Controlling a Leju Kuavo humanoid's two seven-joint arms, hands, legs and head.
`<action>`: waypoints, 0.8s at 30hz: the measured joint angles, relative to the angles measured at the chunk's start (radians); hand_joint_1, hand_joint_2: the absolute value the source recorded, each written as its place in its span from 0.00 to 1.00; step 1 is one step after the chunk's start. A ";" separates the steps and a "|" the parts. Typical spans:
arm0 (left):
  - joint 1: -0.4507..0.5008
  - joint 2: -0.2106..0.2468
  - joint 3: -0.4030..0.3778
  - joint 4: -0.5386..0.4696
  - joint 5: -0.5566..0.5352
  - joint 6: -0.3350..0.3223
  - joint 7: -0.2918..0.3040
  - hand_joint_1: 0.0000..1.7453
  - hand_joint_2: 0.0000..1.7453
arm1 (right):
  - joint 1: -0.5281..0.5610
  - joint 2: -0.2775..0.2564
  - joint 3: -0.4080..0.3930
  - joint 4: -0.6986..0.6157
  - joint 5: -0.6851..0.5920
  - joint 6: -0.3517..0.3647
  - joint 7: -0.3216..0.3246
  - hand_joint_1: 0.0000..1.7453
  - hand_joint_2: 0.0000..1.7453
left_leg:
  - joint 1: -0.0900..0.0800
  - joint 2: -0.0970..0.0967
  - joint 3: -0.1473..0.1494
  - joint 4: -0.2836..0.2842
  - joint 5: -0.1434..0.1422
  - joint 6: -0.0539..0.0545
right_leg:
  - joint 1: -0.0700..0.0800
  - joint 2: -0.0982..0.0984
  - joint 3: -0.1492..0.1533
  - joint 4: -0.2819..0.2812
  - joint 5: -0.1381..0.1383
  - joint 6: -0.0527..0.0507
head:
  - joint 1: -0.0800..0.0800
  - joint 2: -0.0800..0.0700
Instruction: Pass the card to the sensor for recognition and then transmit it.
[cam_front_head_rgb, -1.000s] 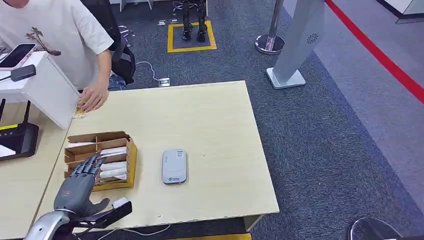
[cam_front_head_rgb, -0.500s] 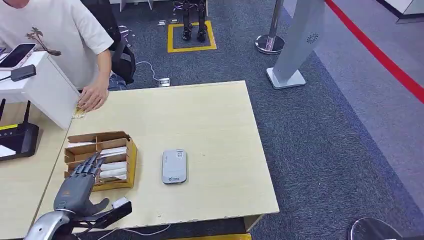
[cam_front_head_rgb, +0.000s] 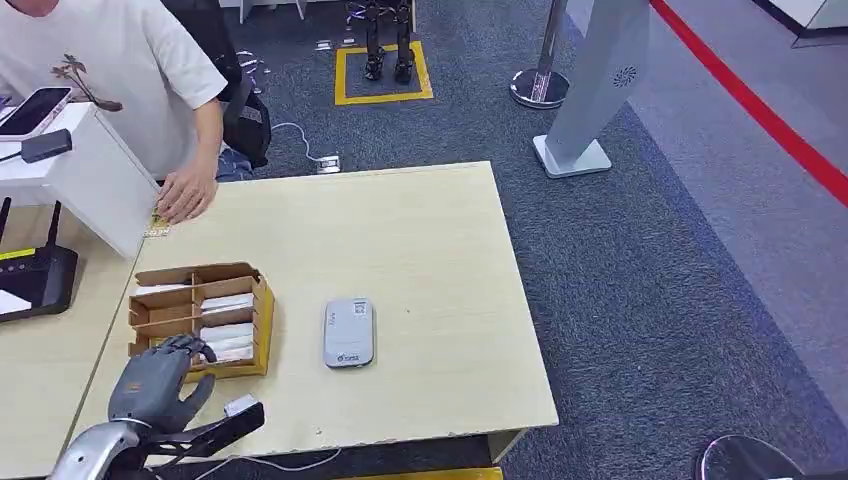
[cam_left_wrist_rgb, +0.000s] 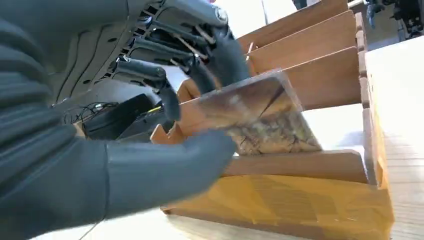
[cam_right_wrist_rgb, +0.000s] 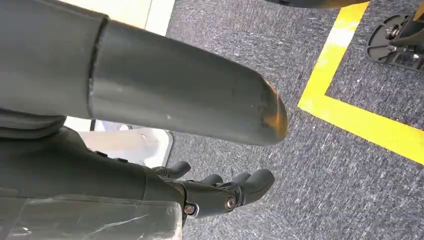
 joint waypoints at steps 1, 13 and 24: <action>0.000 0.000 0.000 0.000 0.002 0.000 -0.002 1.00 1.00 | 0.000 0.000 0.000 0.000 -0.001 0.000 0.000 0.00 0.00 | 0.000 0.000 0.000 0.000 0.000 0.000 | 0.000 0.000 0.000 0.000 0.000 0.000 | 0.000 0.000; 0.001 0.000 0.000 -0.015 0.003 0.005 -0.005 1.00 1.00 | 0.000 0.000 0.000 0.000 -0.008 0.000 0.000 0.00 0.00 | 0.000 0.000 0.000 0.000 0.000 0.000 | 0.000 0.000 0.000 0.000 0.000 0.000 | 0.000 0.000; -0.004 -0.018 0.000 -0.039 -0.032 0.065 -0.010 1.00 1.00 | 0.000 0.000 0.000 0.000 -0.013 -0.002 0.000 0.00 0.00 | 0.000 0.000 0.000 0.000 0.000 0.000 | 0.000 0.000 0.000 0.000 0.000 0.000 | 0.000 0.000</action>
